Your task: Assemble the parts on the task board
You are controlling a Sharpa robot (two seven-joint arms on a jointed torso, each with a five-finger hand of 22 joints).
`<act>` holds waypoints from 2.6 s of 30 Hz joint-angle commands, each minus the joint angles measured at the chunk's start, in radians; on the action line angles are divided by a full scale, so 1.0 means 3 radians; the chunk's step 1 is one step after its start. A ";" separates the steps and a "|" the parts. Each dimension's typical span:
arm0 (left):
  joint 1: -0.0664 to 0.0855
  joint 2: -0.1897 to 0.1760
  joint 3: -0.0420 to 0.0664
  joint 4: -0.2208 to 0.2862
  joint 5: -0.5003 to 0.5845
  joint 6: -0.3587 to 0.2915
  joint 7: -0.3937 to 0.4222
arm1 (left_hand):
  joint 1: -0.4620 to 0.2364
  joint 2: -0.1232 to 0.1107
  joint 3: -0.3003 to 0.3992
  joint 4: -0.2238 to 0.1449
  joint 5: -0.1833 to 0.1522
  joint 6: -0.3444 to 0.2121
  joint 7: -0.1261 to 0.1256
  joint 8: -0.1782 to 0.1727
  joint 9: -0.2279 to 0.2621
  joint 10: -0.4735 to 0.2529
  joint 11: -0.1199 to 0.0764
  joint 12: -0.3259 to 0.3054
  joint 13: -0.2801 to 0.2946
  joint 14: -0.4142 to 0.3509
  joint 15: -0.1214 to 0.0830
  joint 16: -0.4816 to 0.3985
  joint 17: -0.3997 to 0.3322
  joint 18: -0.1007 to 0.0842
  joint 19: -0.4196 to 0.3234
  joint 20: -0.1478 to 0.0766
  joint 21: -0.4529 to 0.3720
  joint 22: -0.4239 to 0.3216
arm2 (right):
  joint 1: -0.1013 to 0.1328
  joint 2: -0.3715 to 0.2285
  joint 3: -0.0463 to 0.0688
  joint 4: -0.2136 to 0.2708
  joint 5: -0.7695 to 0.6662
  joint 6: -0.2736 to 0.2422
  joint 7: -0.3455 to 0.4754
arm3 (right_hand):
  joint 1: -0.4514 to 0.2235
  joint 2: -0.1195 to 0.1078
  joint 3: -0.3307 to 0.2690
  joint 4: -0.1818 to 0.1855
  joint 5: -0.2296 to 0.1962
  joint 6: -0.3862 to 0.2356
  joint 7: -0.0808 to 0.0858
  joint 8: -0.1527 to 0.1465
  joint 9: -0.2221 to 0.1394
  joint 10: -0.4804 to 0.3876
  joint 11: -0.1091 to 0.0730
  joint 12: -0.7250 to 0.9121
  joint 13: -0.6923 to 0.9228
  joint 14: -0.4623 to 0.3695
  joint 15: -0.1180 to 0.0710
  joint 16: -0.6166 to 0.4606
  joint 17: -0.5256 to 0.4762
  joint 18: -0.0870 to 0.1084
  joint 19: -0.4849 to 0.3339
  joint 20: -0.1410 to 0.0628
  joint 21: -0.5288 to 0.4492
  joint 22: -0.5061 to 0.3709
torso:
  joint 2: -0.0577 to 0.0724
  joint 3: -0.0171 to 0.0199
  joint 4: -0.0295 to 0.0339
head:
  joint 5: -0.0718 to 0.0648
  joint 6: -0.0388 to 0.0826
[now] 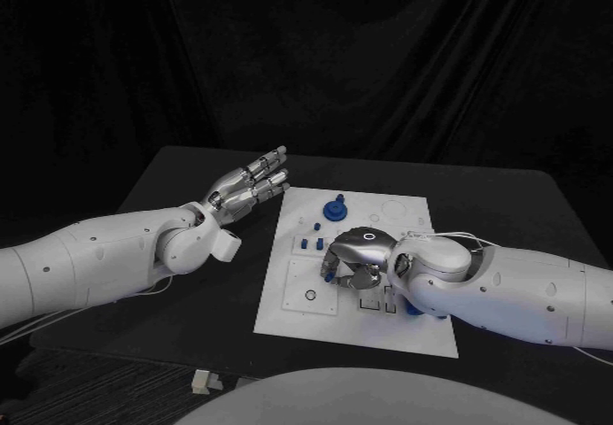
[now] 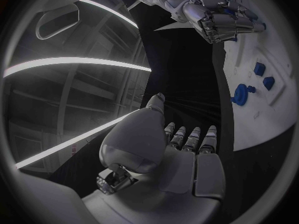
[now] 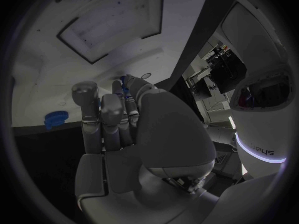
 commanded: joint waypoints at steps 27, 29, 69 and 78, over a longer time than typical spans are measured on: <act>-0.0008 0.0002 0.0003 0.0006 0.0003 0.0040 0.0011 | -0.0012 0.0057 0.0016 -0.0022 0.0014 0.0005 0.0027 0.0010 0.0004 -0.0002 0.0040 -0.0011 -0.0003 -0.0008 0.0029 -0.0012 -0.0003 0.0024 0.0000 0.0032 0.0003 0.0000 | -0.0010 0.0013 0.0000 -0.0007 -0.0017 -0.0018 0.0023 | -0.0162 -0.0107 -0.0052 0.0140 -0.0236 -0.0582 -0.0126 -0.0019 -0.0082 -0.0265 0.0039 -0.0019 0.0004 -0.0060 0.0045 -0.0048 -0.0068 0.0016 -0.0076 0.0048 -0.0135 0.0299 | 0.0002 -0.0001 0.0003 | -0.0011 -0.0001; -0.0008 0.0001 0.0003 0.0006 0.0003 0.0040 0.0011 | -0.0012 0.0057 0.0016 -0.0022 0.0014 0.0005 0.0027 0.0010 0.0004 -0.0002 0.0040 -0.0011 -0.0003 -0.0008 0.0029 -0.0012 -0.0003 0.0024 0.0000 0.0032 0.0003 0.0000 | -0.0010 0.0005 0.0000 -0.0005 -0.0017 -0.0041 0.0018 | -0.0166 -0.0115 -0.0064 0.0143 -0.0247 -0.0584 -0.0134 -0.0023 -0.0083 -0.0303 0.0043 -0.0026 0.0001 -0.0065 0.0043 -0.0051 -0.0072 0.0017 -0.0080 0.0048 -0.0145 0.0297 | 0.0002 -0.0002 0.0003 | -0.0010 -0.0001; -0.0016 -0.0060 0.0003 0.0061 0.0003 0.0019 0.0038 | -0.0008 0.0047 0.0024 -0.0083 0.0050 0.0017 0.0030 0.0014 0.0006 -0.0002 0.0051 -0.0011 -0.0003 -0.0008 0.0031 -0.0012 -0.0003 0.0027 0.0011 0.0038 0.0011 0.0019 | 0.0303 -0.0953 0.0001 0.0284 -0.0017 -0.0372 -0.0306 | -0.0091 -0.0244 -0.0851 0.0679 -0.0460 -0.1767 -0.0560 -0.0087 -0.0137 -0.1537 0.0159 0.0245 0.0005 -0.0059 0.0032 -0.0101 -0.0225 0.0026 0.0022 0.0038 -0.0367 0.0284 | 0.0004 0.0004 0.0000 | -0.0091 -0.0001; -0.0021 -0.0064 0.0003 0.0069 0.0003 0.0022 0.0038 | -0.0007 0.0048 0.0026 -0.0088 0.0054 0.0016 0.0031 0.0014 0.0006 -0.0002 0.0051 -0.0011 -0.0003 -0.0008 0.0032 -0.0012 -0.0003 0.0027 0.0013 0.0039 0.0013 0.0022 | 0.0222 -0.0889 0.0001 0.0188 -0.0017 -0.0289 -0.0311 | -0.0146 -0.0214 -0.0839 0.0673 -0.0494 -0.1539 -0.0477 -0.0053 -0.0113 -0.1304 0.0162 0.0283 -0.0005 -0.0016 0.0101 -0.0092 -0.0213 0.0011 0.0059 0.0087 -0.0332 0.0292 | 0.0006 0.0009 0.0000 | -0.0089 -0.0001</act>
